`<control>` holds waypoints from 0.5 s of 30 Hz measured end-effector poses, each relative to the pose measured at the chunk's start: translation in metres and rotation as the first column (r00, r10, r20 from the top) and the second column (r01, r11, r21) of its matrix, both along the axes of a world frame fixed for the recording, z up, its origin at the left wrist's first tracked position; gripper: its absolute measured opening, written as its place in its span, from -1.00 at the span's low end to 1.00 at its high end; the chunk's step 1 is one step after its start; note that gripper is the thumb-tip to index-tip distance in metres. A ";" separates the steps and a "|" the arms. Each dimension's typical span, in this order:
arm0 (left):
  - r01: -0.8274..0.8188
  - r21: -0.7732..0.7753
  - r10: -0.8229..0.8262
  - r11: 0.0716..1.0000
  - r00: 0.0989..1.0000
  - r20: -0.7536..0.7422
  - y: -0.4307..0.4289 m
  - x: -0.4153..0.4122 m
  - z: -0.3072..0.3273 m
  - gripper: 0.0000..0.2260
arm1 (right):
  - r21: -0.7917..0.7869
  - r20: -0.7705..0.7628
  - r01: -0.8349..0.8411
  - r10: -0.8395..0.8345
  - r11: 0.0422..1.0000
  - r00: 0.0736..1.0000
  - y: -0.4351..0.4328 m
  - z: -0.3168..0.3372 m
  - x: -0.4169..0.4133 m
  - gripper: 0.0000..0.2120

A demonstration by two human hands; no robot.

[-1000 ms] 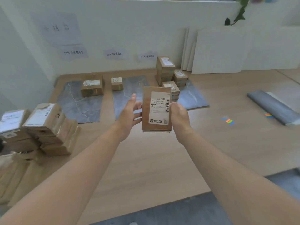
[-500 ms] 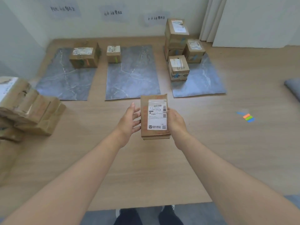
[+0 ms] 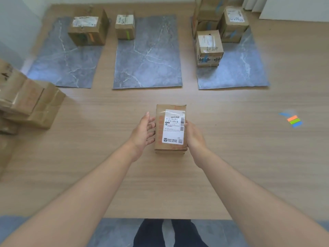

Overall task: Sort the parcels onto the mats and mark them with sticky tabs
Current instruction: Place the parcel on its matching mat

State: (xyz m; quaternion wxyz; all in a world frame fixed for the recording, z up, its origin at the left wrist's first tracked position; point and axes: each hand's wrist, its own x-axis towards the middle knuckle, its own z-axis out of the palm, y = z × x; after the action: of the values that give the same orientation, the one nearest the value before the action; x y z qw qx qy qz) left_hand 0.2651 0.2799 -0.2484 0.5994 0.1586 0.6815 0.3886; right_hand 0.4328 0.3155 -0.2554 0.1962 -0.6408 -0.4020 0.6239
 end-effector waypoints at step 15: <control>0.067 0.189 -0.055 0.980 0.996 -0.066 0.017 -0.005 0.044 -0.49 | 0.021 0.069 0.214 -0.215 0.977 0.974 0.000 0.056 0.004 -0.60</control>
State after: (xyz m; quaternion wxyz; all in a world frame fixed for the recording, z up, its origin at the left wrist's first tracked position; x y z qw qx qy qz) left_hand 0.2598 0.2971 -0.2039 0.5721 0.2479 0.6536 0.4289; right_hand 0.4365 0.3157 -0.1996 0.2521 -0.7009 -0.3415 0.5732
